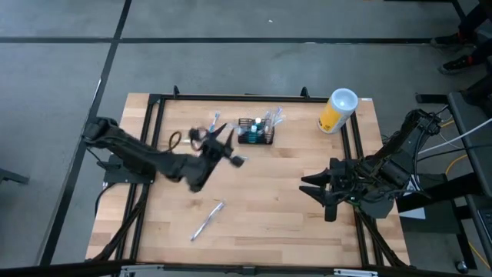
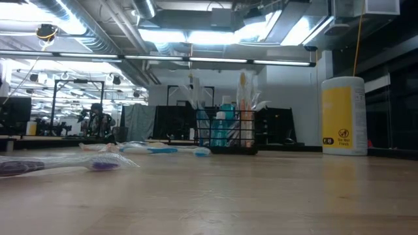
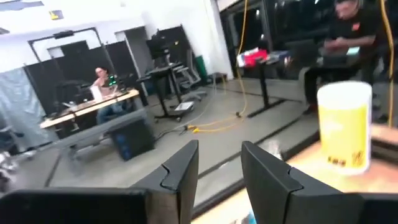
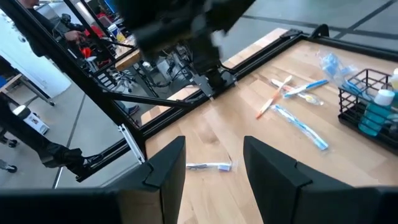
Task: Pick & Place toothbrushing station
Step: Put the blue toothbrush into the black mesh organizer
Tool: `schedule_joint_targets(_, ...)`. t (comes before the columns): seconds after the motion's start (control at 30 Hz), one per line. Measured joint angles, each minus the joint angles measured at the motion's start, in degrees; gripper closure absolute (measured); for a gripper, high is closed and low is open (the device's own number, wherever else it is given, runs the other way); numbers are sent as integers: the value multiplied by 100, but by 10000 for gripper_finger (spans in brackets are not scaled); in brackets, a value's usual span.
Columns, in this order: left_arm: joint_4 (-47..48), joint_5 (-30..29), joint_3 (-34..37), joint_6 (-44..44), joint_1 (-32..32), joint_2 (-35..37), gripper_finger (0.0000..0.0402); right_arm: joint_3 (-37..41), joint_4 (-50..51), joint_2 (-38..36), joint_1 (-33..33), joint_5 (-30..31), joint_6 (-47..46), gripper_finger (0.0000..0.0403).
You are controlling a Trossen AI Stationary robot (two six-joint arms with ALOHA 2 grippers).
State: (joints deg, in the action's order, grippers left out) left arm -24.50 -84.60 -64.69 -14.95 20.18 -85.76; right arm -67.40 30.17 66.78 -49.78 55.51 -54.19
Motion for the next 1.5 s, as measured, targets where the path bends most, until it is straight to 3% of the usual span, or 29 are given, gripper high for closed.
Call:
schedule_joint_targets(0.07, 1176, -141, 0, 776, 356, 223, 285, 0, -99, 0, 0, -2, 129, 239)
schedule_joint_targets(0.13, 2326, 205, 0, 1930, 634, 359, 285, 0, -160, 0, 0, 0, 252, 239)
schedule_joint_targets(0.2, 3467, 1229, 0, 3342, 711, 423, 285, 0, -182, 0, 0, 13, 347, 239)
schedule_joint_targets(0.3, 5080, 3287, 0, 5301, 531, 271, 285, 0, -210, 0, 0, 72, 428, 239)
schedule_joint_targets(0.4, 5573, 4898, 70, 5861, 378, -110, 285, 1, -232, 0, 0, 105, 503, 239)
schedule_joint_targets(0.57, 4980, 5873, -17, 5149, 20, -778, 285, 0, -241, 0, 0, 80, 566, 239)
schedule_joint_targets(0.73, 4966, 7072, -237, 4414, -700, -1594, 269, 2, -270, 0, -29, 63, 537, 239)
schedule_joint_targets(1.07, 4926, 7327, -752, 1780, -1820, -2125, 243, 2, -420, 0, -342, 484, 303, 239)
schedule_joint_targets(1.5, 5217, 8318, -737, 688, -2734, -2346, 246, 2, -419, 271, -698, 1150, -295, 239)
